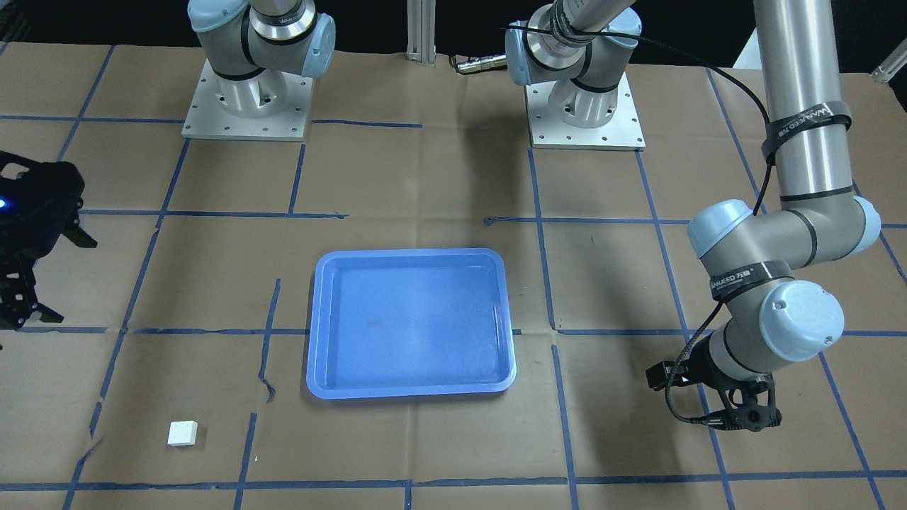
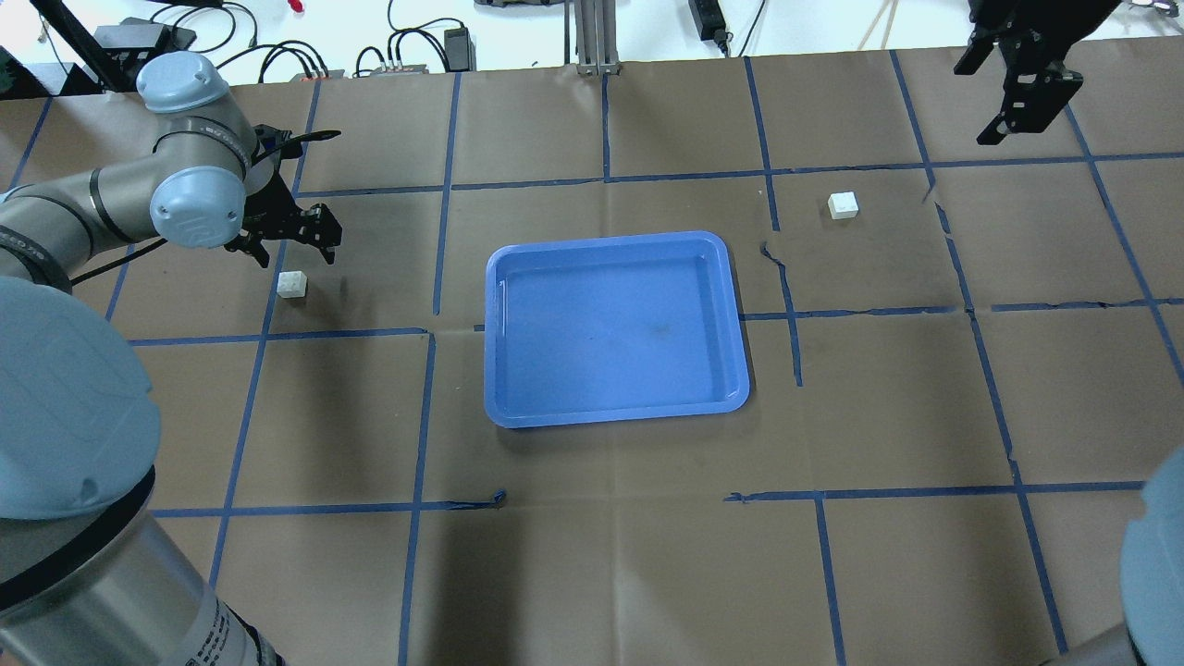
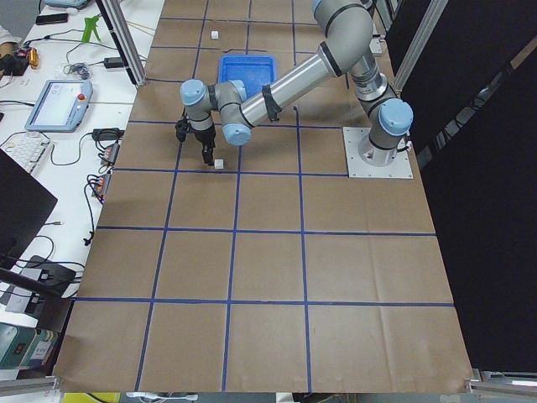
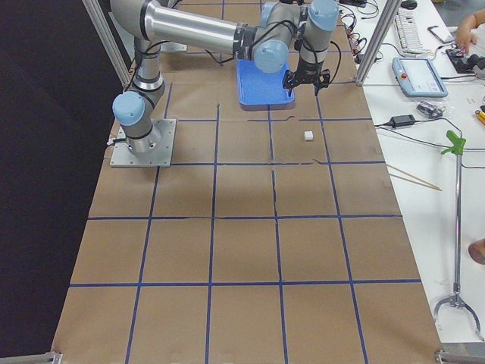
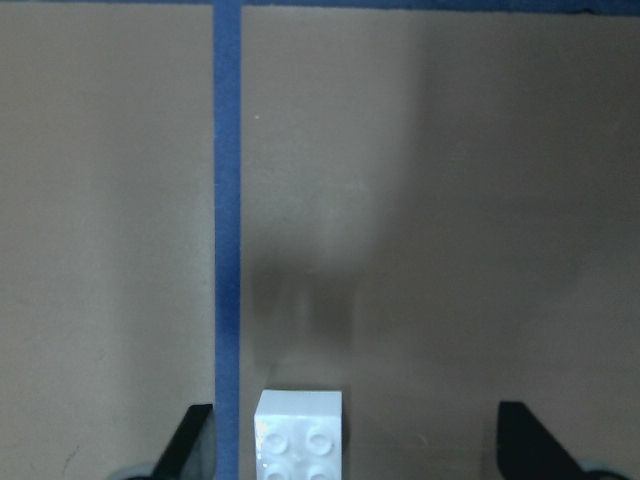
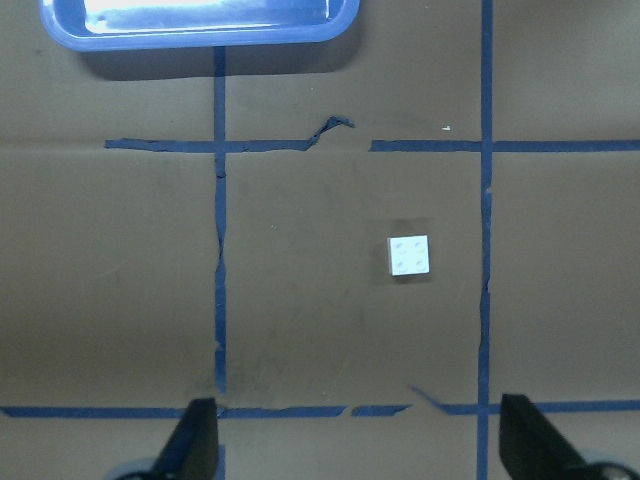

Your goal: Assemble white blocks and place on blue tray

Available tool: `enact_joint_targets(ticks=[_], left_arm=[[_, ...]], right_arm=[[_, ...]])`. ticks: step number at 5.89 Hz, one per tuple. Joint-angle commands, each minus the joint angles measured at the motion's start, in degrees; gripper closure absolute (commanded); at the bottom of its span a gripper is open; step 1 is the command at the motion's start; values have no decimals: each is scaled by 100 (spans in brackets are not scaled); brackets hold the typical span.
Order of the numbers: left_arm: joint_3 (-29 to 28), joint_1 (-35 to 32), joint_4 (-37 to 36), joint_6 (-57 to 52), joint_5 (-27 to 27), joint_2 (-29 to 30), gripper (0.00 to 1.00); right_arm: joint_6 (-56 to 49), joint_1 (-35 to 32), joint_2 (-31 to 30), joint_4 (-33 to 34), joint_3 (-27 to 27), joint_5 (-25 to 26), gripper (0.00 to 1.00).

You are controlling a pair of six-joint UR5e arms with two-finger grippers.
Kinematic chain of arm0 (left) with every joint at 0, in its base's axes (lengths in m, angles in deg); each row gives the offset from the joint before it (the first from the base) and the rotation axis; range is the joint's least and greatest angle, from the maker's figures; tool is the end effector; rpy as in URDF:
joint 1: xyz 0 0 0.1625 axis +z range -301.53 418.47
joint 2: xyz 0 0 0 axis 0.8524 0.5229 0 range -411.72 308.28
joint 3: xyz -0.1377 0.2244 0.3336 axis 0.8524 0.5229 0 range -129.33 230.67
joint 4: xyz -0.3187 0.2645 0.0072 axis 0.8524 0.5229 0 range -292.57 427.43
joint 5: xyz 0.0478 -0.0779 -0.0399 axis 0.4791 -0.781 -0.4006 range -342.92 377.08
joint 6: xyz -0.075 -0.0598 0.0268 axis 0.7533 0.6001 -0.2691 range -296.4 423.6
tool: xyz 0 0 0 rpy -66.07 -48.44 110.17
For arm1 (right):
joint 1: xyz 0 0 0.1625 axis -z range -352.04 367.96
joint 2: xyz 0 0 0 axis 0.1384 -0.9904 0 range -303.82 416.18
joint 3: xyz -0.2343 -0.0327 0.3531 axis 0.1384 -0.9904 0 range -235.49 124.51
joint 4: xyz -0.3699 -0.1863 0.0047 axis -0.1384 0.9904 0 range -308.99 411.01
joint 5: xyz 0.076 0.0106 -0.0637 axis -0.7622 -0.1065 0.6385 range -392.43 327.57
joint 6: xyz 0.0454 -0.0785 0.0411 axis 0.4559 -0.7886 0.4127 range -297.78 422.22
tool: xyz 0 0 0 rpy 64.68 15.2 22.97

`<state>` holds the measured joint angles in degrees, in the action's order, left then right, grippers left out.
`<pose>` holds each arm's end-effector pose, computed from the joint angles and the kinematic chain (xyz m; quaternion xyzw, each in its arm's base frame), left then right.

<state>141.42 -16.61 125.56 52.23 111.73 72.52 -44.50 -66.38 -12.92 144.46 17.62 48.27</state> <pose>0.0474 -0.6648 0.1844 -0.0298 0.9984 0.0357 0.0333 -0.0294 -0.6581 0.4329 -0.7110 0.6985 -0.0687 0.0433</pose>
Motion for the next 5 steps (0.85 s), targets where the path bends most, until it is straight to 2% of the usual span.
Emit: enact_joint_targets(ticks=[1,2,3,4,5], left_arm=[[65,107,49,29,-8,83,6],[92,116,206,30,-8,-39,21],[92,117,208,-5,-8,-23,55],[101,117,208,-14,-25,-32,79],[101,117,208,-23,-17,-32,90]], right_arm=[[-530,155,981,250,-332,-999,0],[-656,199,1334,670,-298,-1239,0],[-988,200,1694,778,-245,-1572,0],[-1165,200,1967,875,-245,-1636,0],[-1349,200,2135,946,-184,-1654,0]])
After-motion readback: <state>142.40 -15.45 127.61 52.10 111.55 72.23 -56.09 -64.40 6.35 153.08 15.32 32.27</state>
